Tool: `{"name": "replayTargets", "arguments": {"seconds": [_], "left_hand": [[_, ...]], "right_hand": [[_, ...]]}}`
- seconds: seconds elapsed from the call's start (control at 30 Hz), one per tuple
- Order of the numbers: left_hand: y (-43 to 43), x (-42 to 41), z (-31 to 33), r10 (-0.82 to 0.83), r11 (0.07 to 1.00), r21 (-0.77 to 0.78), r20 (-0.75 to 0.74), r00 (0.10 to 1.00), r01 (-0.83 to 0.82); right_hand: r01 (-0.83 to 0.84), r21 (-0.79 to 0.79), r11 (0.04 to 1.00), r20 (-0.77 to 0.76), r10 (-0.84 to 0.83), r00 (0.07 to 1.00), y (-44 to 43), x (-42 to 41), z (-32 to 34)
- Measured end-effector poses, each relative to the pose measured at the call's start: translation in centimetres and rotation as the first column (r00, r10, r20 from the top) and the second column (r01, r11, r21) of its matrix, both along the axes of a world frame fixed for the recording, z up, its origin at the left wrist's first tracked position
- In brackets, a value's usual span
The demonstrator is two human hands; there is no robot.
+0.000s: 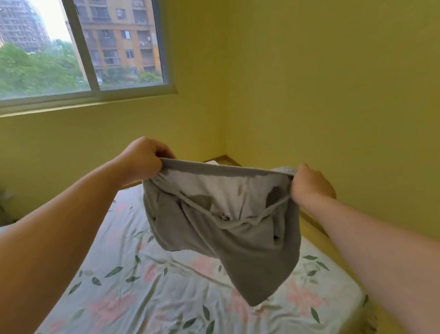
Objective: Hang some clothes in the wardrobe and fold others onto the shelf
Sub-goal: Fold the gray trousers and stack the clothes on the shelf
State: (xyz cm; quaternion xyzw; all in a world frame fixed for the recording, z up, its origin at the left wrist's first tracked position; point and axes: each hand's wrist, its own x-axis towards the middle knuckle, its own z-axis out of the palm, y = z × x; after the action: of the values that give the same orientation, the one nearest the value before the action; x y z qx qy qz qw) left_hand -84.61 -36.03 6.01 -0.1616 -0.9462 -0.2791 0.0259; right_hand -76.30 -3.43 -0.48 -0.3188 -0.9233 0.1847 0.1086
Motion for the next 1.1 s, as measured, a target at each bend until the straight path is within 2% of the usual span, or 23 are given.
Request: {"name": "replayTargets", "arguments": {"seconds": [0.07, 0.1, 0.13, 0.17, 0.2, 0.23, 0.27, 0.3, 0.33, 0.37, 0.43, 0.5, 0.53, 0.57, 0.63, 0.7, 0.77, 0.8, 0.87, 0.9, 0.97, 1.03, 1.1], "left_hand": [[-0.5, 0.0, 0.4, 0.013, 0.994, -0.109, -0.023, 1.000, -0.015], [-0.7, 0.0, 0.4, 0.025, 0.989, -0.146, -0.028, 0.999, -0.029], [-0.8, -0.1, 0.4, 0.042, 0.985, -0.164, -0.029, 0.999, -0.046], [-0.7, 0.0, 0.3, 0.062, 0.985, -0.163, -0.023, 0.998, -0.065], [-0.5, -0.1, 0.1, 0.080, 0.986, -0.144, -0.009, 0.997, -0.081], [-0.2, -0.1, -0.1, 0.101, 0.990, -0.105, 0.019, 0.995, -0.098], [0.2, 0.0, -0.3, 0.119, 0.992, -0.054, 0.061, 0.991, -0.115], [0.6, -0.1, -0.5, 0.135, 0.991, -0.002, 0.106, 0.985, -0.136], [0.8, -0.1, -0.7, 0.149, 0.987, 0.046, 0.145, 0.978, -0.157], [1.0, -0.3, -0.9, 0.165, 0.979, 0.087, 0.178, 0.970, -0.182], [0.9, -0.7, -1.2, 0.208, 0.955, 0.163, 0.229, 0.951, -0.248], [0.7, -1.0, -1.4, 0.251, 0.918, 0.241, 0.266, 0.931, -0.317], [0.6, -1.1, -1.4, 0.266, 0.898, 0.276, 0.280, 0.922, -0.343], [0.5, -1.2, -1.4, 0.276, 0.882, 0.301, 0.294, 0.915, -0.362], [0.4, -1.2, -1.3, 0.281, 0.868, 0.322, 0.309, 0.909, -0.378], [0.2, -1.3, -1.0, 0.284, 0.877, 0.302, 0.300, 0.911, -0.373], [-0.2, -1.3, -0.7, 0.299, 0.898, 0.242, 0.274, 0.914, -0.367], [-0.3, -1.3, -0.6, 0.308, 0.906, 0.211, 0.261, 0.915, -0.366], [-0.3, -1.1, -0.7, 0.310, 0.916, 0.175, 0.259, 0.915, -0.360], [-0.2, -1.1, -0.8, 0.305, 0.919, 0.169, 0.267, 0.914, -0.356], [0.0, -1.1, -1.0, 0.291, 0.918, 0.183, 0.297, 0.909, -0.353], [0.2, -1.1, -1.3, 0.263, 0.911, 0.222, 0.339, 0.903, -0.348], [0.3, -1.1, -1.3, 0.247, 0.913, 0.234, 0.335, 0.909, -0.334]], "right_hand": [[0.000, 0.088, 0.996, 0.030, -0.002, 1.000, 1.3, 0.1, 0.4], [0.055, 0.009, 0.998, 0.004, -0.055, 0.998, 1.9, 0.1, 0.4], [0.136, -0.193, 0.972, -0.039, -0.146, 0.988, 2.4, -0.3, 0.4], [0.193, -0.474, 0.859, -0.058, -0.249, 0.967, 2.6, -0.7, 0.2], [0.189, -0.723, 0.664, -0.035, -0.309, 0.950, 2.3, -0.9, 0.0], [0.152, -0.865, 0.478, -0.022, -0.339, 0.940, 1.8, -1.4, -0.3], [0.120, -0.924, 0.364, -0.028, -0.377, 0.926, 1.3, -1.8, -0.5], [0.091, -0.940, 0.328, -0.049, -0.396, 0.917, 0.9, -2.1, -0.5], [0.071, -0.929, 0.363, -0.086, -0.397, 0.914, 0.5, -2.3, -0.5], [0.064, -0.885, 0.462, -0.133, -0.381, 0.915, 0.4, -2.4, -0.5], [0.032, -0.679, 0.734, -0.227, -0.251, 0.941, 0.6, -2.2, 0.0], [-0.082, -0.330, 0.941, -0.199, 0.015, 0.980, 1.4, -1.8, 0.5], [-0.169, -0.123, 0.978, -0.127, 0.154, 0.980, 1.7, -1.5, 1.0], [-0.274, 0.054, 0.960, -0.012, 0.275, 0.961, 2.1, -1.1, 1.6], [-0.491, 0.243, 0.836, 0.280, 0.425, 0.861, 2.6, -0.1, 2.7], [-0.620, 0.279, 0.733, 0.512, 0.433, 0.742, 3.6, 0.7, 3.2], [-0.588, 0.271, 0.762, 0.571, 0.365, 0.735, 4.6, 1.8, 3.5], [-0.519, 0.196, 0.832, 0.535, 0.353, 0.768, 5.2, 2.2, 3.6], [-0.330, -0.172, 0.928, 0.390, 0.371, 0.842, 5.9, 2.8, 3.7], [-0.233, -0.395, 0.889, 0.302, 0.366, 0.880, 5.9, 3.0, 3.7], [-0.087, -0.712, 0.696, 0.146, 0.269, 0.952, 5.7, 2.9, 3.9], [-0.011, -0.887, 0.462, 0.045, 0.110, 0.993, 5.6, 2.6, 3.9], [0.001, -0.928, 0.373, 0.009, 0.019, 1.000, 5.8, 2.4, 3.9]]}}
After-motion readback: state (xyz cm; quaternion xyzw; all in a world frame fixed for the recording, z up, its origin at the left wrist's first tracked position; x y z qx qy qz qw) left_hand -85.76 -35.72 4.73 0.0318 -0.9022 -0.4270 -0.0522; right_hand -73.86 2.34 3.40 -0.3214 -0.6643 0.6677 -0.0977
